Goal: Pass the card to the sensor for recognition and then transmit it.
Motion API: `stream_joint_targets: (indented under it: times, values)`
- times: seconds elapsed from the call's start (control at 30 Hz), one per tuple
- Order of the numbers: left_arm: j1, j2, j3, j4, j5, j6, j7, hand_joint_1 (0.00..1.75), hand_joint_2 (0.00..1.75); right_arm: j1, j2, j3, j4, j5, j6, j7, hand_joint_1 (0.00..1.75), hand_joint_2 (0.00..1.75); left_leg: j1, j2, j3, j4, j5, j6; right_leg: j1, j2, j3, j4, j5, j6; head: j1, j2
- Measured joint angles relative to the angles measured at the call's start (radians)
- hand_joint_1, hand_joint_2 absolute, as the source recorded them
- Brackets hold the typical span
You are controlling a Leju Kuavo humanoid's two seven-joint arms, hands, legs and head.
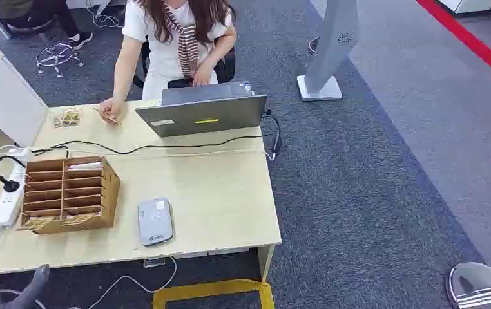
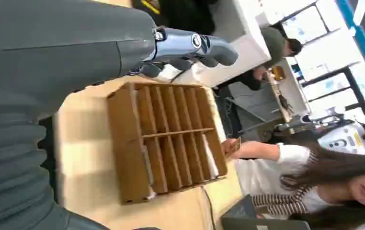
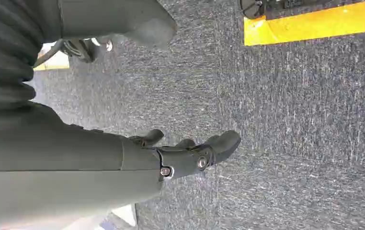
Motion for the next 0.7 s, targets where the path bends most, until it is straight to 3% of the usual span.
stream_joint_targets:
  times: [0.27, 0.7]
  values:
    - [-0.165, 0.068, -0.096, 0.056, -0.155, 0.053, 0.072, 0.00, 1.75, -0.004, 0.000, 0.002, 0.005, 0.039, 0.010, 0.010, 0.00, 1.75, 0.000, 0.000, 0.000, 0.000, 0.001, 0.000, 0.000, 0.000, 0.000, 0.000, 0.000, 0.000, 0.000, 0.000]
    - [-0.462, 0.149, -0.239, 0.269, -0.410, 0.132, 0.196, 0.00, 1.75, -0.010, 0.000, 0.019, 0.008, 0.101, 0.030, 0.026, 0.00, 1.75, 0.000, 0.000, 0.000, 0.001, 0.002, -0.001, 0.000, 0.001, 0.000, 0.000, 0.002, 0.000, 0.000, 0.000]
